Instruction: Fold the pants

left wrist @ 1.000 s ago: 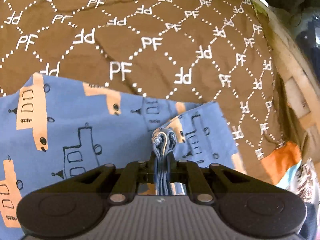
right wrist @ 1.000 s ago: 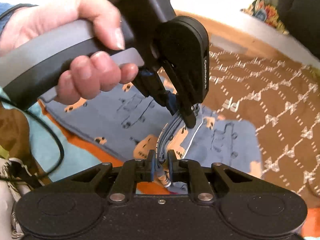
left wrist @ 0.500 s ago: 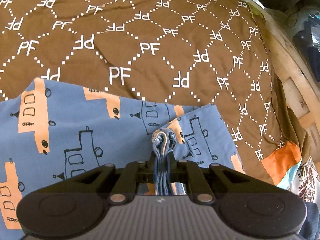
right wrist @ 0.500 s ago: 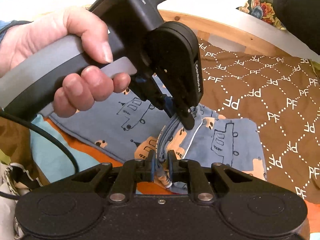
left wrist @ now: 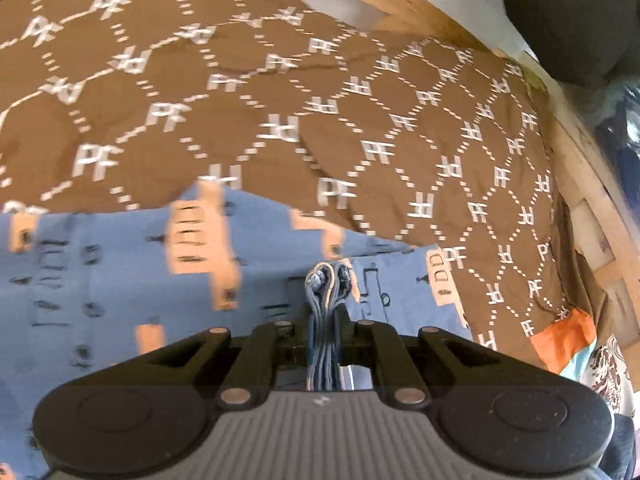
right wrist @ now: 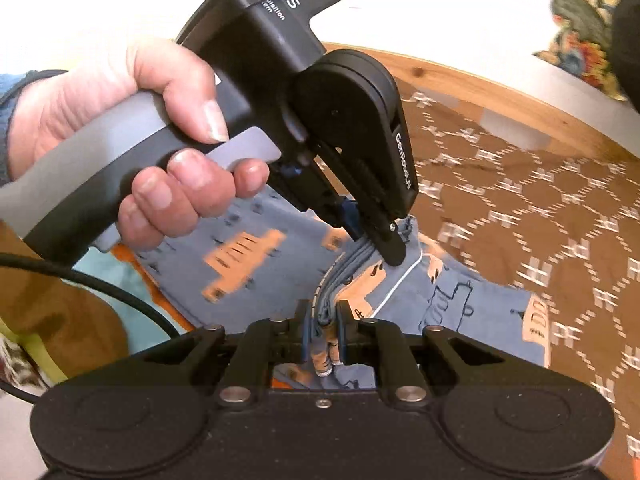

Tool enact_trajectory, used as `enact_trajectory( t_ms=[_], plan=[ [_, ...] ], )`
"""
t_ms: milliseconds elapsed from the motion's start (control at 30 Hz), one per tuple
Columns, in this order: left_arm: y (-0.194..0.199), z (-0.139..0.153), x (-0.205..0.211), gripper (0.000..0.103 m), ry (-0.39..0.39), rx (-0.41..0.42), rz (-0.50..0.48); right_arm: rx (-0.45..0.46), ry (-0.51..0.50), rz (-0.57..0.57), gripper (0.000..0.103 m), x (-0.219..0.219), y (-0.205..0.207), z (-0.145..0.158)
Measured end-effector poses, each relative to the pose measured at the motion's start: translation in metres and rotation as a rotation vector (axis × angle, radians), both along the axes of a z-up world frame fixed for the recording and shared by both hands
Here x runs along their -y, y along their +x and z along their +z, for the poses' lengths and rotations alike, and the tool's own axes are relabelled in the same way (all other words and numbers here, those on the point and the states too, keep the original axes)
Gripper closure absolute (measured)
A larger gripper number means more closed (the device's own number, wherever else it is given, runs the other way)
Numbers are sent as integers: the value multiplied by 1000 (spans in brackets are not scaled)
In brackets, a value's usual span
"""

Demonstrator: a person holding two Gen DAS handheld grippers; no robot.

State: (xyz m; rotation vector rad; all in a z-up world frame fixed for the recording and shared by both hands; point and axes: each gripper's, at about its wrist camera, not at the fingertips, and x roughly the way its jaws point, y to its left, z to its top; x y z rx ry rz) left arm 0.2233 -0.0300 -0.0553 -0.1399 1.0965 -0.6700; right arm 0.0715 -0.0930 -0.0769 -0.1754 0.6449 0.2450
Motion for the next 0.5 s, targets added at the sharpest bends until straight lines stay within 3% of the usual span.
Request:
enact_trajectory(
  t_ms=[300,400,467,500],
  plan=[
    [13,-26,-39,91,1,-42,61,-56,0,62,89,-33,24,-22],
    [13,-32,-42,81,16,-36,71,-60,-3,78,88,-36,25,-26],
    [11,-31,-45,73,14,-26,81,-57,4,107,81,-33,23,-24],
    [10,-29,-46,63,17,-19,84,-54,10,115,79,-31,19,-24]
  ],
)
